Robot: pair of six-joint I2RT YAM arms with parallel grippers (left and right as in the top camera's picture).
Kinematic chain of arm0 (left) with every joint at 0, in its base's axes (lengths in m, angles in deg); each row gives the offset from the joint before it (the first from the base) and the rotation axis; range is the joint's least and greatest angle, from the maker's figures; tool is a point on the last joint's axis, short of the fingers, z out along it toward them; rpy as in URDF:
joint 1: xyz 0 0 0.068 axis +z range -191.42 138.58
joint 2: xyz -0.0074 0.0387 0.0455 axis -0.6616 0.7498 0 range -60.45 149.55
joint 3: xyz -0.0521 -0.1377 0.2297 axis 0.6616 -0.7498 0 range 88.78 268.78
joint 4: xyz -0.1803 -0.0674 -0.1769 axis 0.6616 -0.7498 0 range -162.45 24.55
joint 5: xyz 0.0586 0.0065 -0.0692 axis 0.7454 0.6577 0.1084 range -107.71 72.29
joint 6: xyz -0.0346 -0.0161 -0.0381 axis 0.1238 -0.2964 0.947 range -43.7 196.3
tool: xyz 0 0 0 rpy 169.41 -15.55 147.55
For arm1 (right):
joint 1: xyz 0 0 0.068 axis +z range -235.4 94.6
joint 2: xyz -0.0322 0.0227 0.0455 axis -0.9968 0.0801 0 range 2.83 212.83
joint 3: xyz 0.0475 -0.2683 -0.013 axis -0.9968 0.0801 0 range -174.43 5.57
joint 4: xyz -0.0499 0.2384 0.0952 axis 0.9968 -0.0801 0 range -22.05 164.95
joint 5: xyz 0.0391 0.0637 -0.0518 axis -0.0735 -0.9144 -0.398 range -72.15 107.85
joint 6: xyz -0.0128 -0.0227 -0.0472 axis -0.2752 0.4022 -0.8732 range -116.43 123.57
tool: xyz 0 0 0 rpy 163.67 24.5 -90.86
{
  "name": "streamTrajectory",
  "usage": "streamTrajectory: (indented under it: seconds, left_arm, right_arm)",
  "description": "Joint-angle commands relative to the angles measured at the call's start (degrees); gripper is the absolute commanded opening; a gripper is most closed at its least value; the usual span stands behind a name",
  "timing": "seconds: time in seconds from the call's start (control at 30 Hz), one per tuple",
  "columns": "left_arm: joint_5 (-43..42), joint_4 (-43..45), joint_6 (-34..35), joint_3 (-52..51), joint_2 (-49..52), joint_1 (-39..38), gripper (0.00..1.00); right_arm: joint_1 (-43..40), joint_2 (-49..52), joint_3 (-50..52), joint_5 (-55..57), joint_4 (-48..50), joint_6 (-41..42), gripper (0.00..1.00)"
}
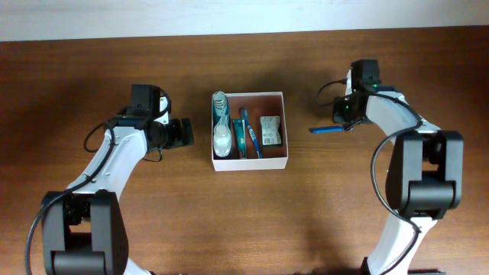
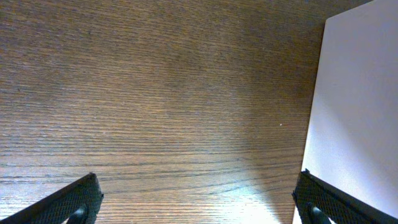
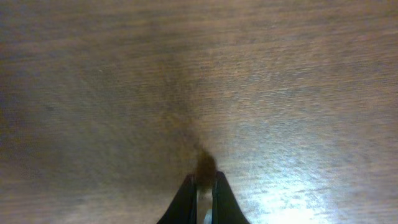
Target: Pack container
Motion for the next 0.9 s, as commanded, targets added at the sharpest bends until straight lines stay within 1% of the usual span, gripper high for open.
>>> streamTrajectory:
  seconds: [0.0,0.2,0.43,0.6,0.73,0.87]
  left_arm:
    - [0.2,0.1,0.1,0.4,-0.1,0.2,0.99]
    - [0.2,0.1,0.1,0.4,-0.1,0.2,0.99]
    - [0.2,0.1,0.1,0.3,-0.1,0.2,0.99]
    - [0.2,0.1,0.1,0.3,-0.1,0.2,0.99]
    - [0.2,0.1,0.1,0.3,-0.1,0.2,0.99]
    - [0.2,0.1,0.1,0.3,-0.1,0.2,0.99]
  right_arm:
    - [0.0,2.8,0.3,-0.5,0.2,-0.6,0.04]
    - [0.0,2.2,0.2,-0.1,-4.0,-0.6,0.04]
    - [0.0,-1.6,0.2,-0.1,-9.9,-0.3,0.04]
    - [0.0,-4.7,0.2,-0.1,-14.2,2.2,0.04]
    - [0.0,-5.0,0.2,-0.1,-15.9,4.7,0.04]
    - [0.0,-5.1,0.2,-0.9,-16.8,4.6,0.04]
